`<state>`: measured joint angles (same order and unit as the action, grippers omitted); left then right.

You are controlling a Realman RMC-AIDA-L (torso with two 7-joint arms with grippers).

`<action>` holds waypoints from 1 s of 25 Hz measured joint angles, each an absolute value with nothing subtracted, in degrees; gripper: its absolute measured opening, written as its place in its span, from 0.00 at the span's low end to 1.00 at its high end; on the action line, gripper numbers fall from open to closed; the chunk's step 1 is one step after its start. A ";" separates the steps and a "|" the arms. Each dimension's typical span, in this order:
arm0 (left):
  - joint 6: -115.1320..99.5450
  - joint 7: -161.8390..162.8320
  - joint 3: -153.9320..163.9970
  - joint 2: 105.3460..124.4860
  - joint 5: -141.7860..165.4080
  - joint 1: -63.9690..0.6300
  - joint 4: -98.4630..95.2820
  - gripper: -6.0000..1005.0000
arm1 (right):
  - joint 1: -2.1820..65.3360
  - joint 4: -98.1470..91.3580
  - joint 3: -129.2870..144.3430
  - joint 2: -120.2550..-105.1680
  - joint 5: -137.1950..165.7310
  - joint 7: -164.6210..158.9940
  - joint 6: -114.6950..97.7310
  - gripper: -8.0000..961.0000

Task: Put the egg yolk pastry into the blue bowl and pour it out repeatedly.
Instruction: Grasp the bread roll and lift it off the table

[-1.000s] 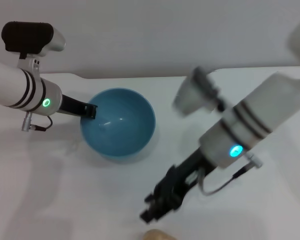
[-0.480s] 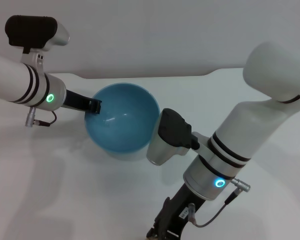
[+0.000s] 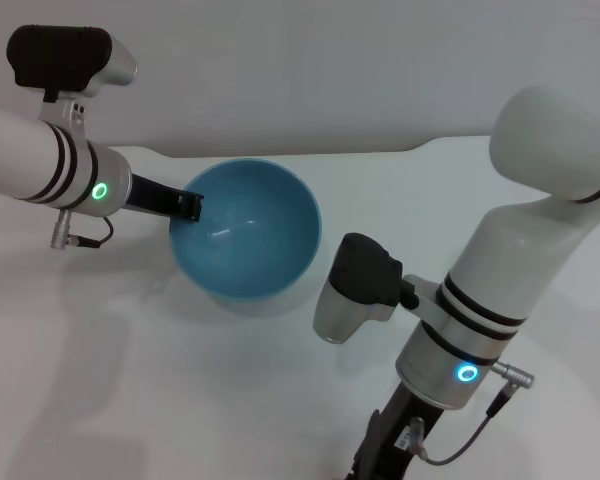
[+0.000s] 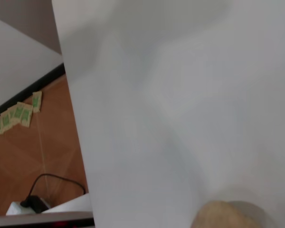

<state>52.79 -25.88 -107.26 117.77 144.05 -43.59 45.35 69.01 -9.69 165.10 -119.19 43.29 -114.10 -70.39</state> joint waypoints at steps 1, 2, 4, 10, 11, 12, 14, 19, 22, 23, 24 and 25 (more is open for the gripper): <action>52.74 -25.89 -107.26 117.77 144.05 -43.59 45.35 0.03 | 69.02 -9.58 165.15 -119.17 43.49 -114.39 -70.61 0.44; 52.66 -25.92 -107.27 117.77 144.05 -43.59 45.35 0.03 | 69.02 -9.50 165.27 -119.15 43.54 -114.55 -70.71 0.44; 52.55 -25.96 -107.29 117.77 144.05 -43.59 45.46 0.03 | 69.03 -9.40 165.43 -119.12 43.58 -114.70 -70.76 0.44; 52.47 -26.00 -107.32 117.74 144.05 -43.56 46.12 0.03 | 68.80 -9.08 165.08 -119.10 43.62 -114.45 -69.80 0.44; 52.46 -25.99 -107.32 117.73 144.05 -43.55 46.13 0.03 | 68.74 -8.96 165.03 -119.09 43.63 -114.41 -69.66 0.44; 52.46 -25.99 -107.32 117.72 144.05 -43.54 46.14 0.03 | 68.69 -8.89 164.99 -119.07 43.64 -114.40 -69.59 0.40; 52.40 -26.05 -107.32 117.71 144.05 -43.53 46.14 0.03 | 68.68 -8.87 164.95 -119.02 43.65 -114.37 -69.43 0.31; 52.29 -26.18 -107.32 117.69 144.05 -43.45 46.15 0.03 | 68.61 -8.87 164.89 -118.92 43.68 -114.34 -69.50 0.26; 52.29 -26.21 -107.32 117.68 144.16 -43.36 46.15 0.03 | 68.45 -8.75 164.65 -118.70 43.67 -114.28 -70.15 0.24; 52.26 -26.24 -107.32 117.67 144.25 -43.31 46.14 0.03 | 68.38 -8.23 163.98 -118.62 43.58 -114.01 -70.64 0.23; 52.20 -26.26 -107.32 117.65 144.32 -43.28 46.09 0.03 | 68.33 -7.47 162.87 -118.53 43.52 -113.38 -71.48 0.23; 52.15 -26.27 -107.31 117.64 144.36 -43.26 46.04 0.03 | 68.32 -6.56 161.39 -118.42 43.44 -112.55 -72.37 0.22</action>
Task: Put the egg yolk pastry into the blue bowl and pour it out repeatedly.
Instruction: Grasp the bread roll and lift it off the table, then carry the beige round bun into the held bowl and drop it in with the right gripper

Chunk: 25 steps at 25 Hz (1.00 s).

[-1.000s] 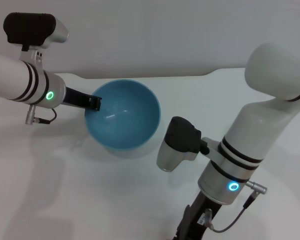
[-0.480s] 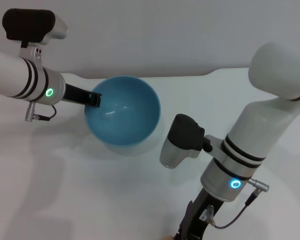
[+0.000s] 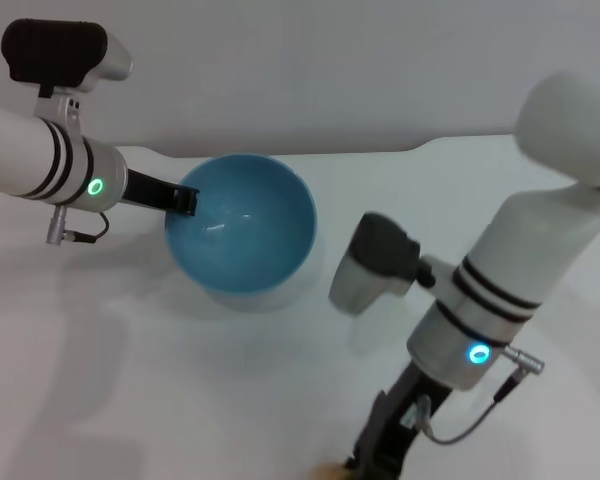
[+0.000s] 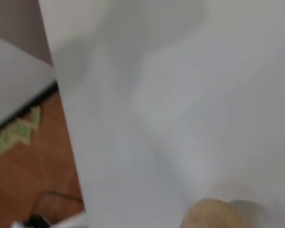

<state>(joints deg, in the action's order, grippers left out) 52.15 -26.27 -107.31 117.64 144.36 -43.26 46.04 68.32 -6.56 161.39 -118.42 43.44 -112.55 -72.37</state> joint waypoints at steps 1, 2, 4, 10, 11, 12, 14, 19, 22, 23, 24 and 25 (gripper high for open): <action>52.05 -26.28 -107.26 117.62 144.39 -43.25 45.96 0.03 | 68.31 -5.21 159.01 -118.25 43.42 -110.97 -74.00 0.21; 51.95 -26.28 -107.16 117.62 144.40 -43.24 45.94 0.03 | 68.31 -3.84 156.24 -117.95 43.39 -109.30 -75.64 0.21; 51.88 -26.28 -107.02 117.63 144.39 -43.24 45.84 0.03 | 68.30 -2.01 151.12 -117.06 43.36 -105.93 -79.04 0.20; 52.24 -26.04 -106.89 117.66 144.39 -43.24 45.42 0.03 | 67.85 1.24 135.72 -112.74 43.18 -96.67 -89.03 0.17; 52.59 -25.91 -106.88 117.66 144.41 -43.25 45.35 0.03 | 67.54 1.80 132.43 -111.77 43.15 -94.34 -91.33 0.17; 53.26 -25.85 -106.87 117.67 144.43 -43.32 45.27 0.03 | 67.20 2.16 129.89 -111.12 43.14 -93.02 -92.71 0.16; 54.54 -25.79 -106.87 117.68 144.42 -43.51 45.20 0.03 | 65.86 2.85 123.83 -109.23 43.12 -90.40 -95.20 0.14; 59.18 -25.62 -106.87 117.68 144.36 -44.46 45.17 0.03 | 61.04 0.71 114.83 -105.45 43.11 -89.02 -96.45 0.08; 61.33 -25.61 -106.87 117.69 144.48 -45.09 45.26 0.03 | 58.39 -0.70 112.43 -104.23 43.26 -87.13 -96.41 0.08; 61.81 -25.60 -106.87 117.70 144.48 -45.21 45.38 0.03 | 57.77 -0.82 112.02 -104.06 43.40 -86.64 -96.19 0.08; 62.36 -25.57 -106.87 117.72 144.43 -45.35 45.53 0.03 | 57.31 -0.73 111.89 -104.00 43.52 -86.39 -95.85 0.07; 63.07 -25.47 -106.87 117.74 144.34 -45.51 45.72 0.03 | 57.05 -0.52 112.02 -103.97 43.62 -86.41 -95.20 0.08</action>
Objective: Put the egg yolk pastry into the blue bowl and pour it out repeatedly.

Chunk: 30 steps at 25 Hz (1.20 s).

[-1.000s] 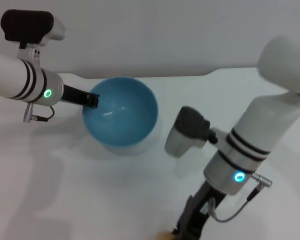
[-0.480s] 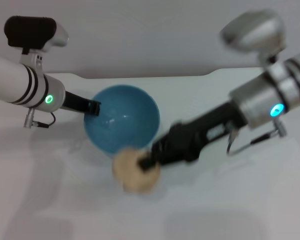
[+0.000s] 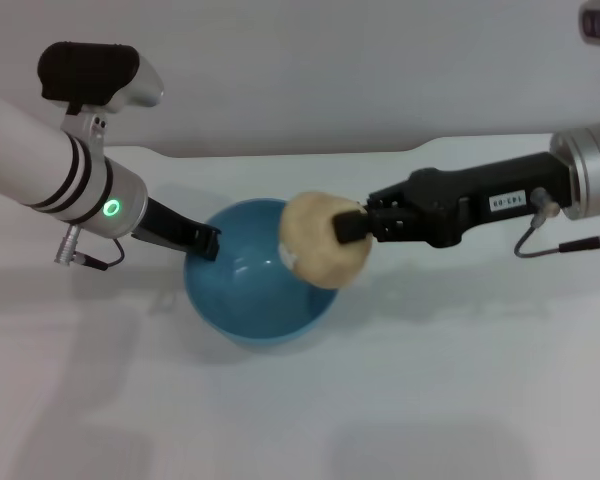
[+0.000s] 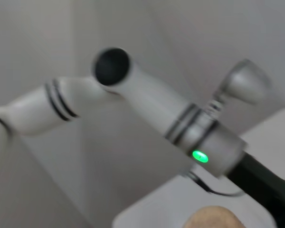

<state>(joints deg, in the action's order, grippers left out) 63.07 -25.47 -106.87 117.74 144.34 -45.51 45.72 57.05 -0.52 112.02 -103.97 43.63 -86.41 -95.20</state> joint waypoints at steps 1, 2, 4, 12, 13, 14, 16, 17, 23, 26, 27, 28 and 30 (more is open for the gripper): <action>63.63 -25.35 -106.87 117.76 144.27 -45.62 45.86 0.03 | 56.80 -0.27 112.21 -103.96 43.79 -86.41 -94.30 0.09; 64.58 -25.11 -106.87 117.77 144.17 -45.84 46.13 0.03 | 56.60 -0.07 112.37 -103.96 44.00 -86.54 -93.29 0.09; 66.58 -24.81 -106.81 117.83 144.14 -46.34 46.88 0.03 | 56.05 0.16 112.45 -104.02 44.41 -86.69 -91.18 0.10; 72.13 -24.78 -106.38 118.01 143.42 -47.13 49.66 0.03 | 54.57 -0.30 112.26 -104.17 44.57 -86.80 -84.08 0.18; 72.27 -24.78 -106.20 118.03 143.31 -47.16 49.79 0.03 | 54.54 -0.49 112.21 -104.21 44.57 -86.78 -83.68 0.21; 72.50 -24.78 -105.81 118.03 143.13 -47.19 50.05 0.03 | 54.53 -0.68 112.07 -104.22 44.56 -86.69 -83.52 0.23; 72.44 -24.78 -105.33 118.03 143.02 -47.20 50.16 0.03 | 54.53 -0.88 111.06 -104.13 44.34 -86.65 -83.73 0.27; 72.38 -24.78 -105.31 118.02 143.01 -47.20 50.16 0.03 | 54.53 -0.81 110.19 -103.98 44.22 -86.65 -83.86 0.28; 68.82 -25.37 -104.82 118.02 143.18 -46.14 50.47 0.03 | 50.09 -1.03 96.71 -102.29 44.11 -84.27 -83.32 0.29; 63.48 -25.41 -101.91 118.03 143.26 -44.69 51.06 0.03 | 43.88 -6.16 88.50 -102.32 44.16 -78.45 -80.92 0.29; 61.29 -25.42 -100.29 118.02 143.29 -44.02 51.52 0.03 | 41.89 -8.50 86.86 -102.61 44.20 -77.20 -79.94 0.29; 58.92 -25.42 -98.34 118.00 143.36 -43.29 52.34 0.03 | 39.12 -11.67 85.17 -103.22 44.35 -75.70 -78.34 0.29; 54.20 -25.44 -94.58 118.01 143.45 -41.49 54.32 0.03 | 33.21 -19.08 82.46 -104.88 44.51 -72.99 -74.68 0.29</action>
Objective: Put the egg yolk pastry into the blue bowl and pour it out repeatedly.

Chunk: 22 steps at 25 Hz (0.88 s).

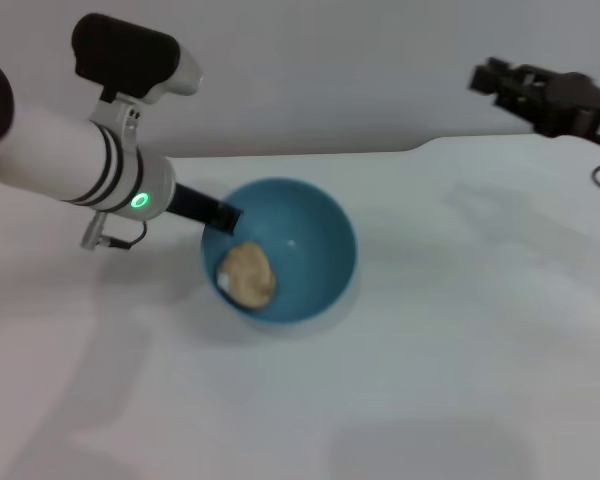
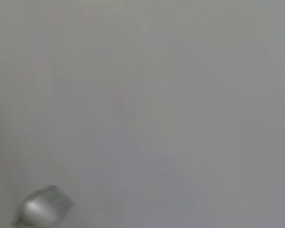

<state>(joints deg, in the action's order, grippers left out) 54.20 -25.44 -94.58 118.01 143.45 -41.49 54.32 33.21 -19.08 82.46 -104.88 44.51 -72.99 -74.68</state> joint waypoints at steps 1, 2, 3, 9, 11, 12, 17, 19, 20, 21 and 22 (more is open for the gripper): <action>51.78 -25.42 -93.20 118.04 143.44 -40.66 55.37 0.03 | 30.89 -22.10 81.50 -105.71 44.65 -71.94 -73.04 0.29; 51.78 -25.42 -93.20 118.04 143.44 -40.66 55.37 0.03 | 28.37 -24.90 79.99 -106.69 45.17 -70.97 -71.36 0.29; 50.00 -25.35 -92.31 118.08 143.43 -40.07 56.09 0.03 | 26.16 -27.43 78.27 -107.70 45.91 -70.17 -69.84 0.29; 37.78 -24.92 -86.58 118.17 143.07 -37.31 59.56 0.03 | 20.07 -32.55 68.07 -111.89 53.49 -69.13 -66.39 0.29; 35.56 -24.91 -85.58 118.23 143.12 -37.24 59.61 0.03 | 18.74 -32.62 66.09 -112.98 55.83 -68.75 -64.07 0.29; 32.83 -24.91 -84.04 118.30 143.33 -37.11 59.62 0.03 | 18.74 -32.62 66.09 -112.98 55.83 -68.75 -64.07 0.29; 19.14 -25.00 -76.93 118.52 146.47 -35.34 59.64 0.03 | 17.34 -31.93 65.74 -113.70 56.42 -68.18 -60.55 0.29; 14.28 -25.21 -74.13 118.56 148.18 -34.74 59.65 0.03 | 17.15 -31.30 65.40 -113.73 56.46 -68.17 -60.34 0.29; 12.17 -25.29 -72.85 118.57 149.20 -34.45 59.66 0.03 | 17.02 -31.10 65.15 -113.73 56.47 -68.17 -60.33 0.29; 10.19 -25.32 -71.88 118.58 150.30 -34.19 59.67 0.03 | 16.89 -31.00 64.84 -113.74 56.48 -68.16 -60.32 0.29; 8.42 -25.35 -70.87 118.60 151.29 -33.87 59.67 0.03 | 16.80 -30.98 64.59 -113.75 56.49 -68.16 -60.31 0.29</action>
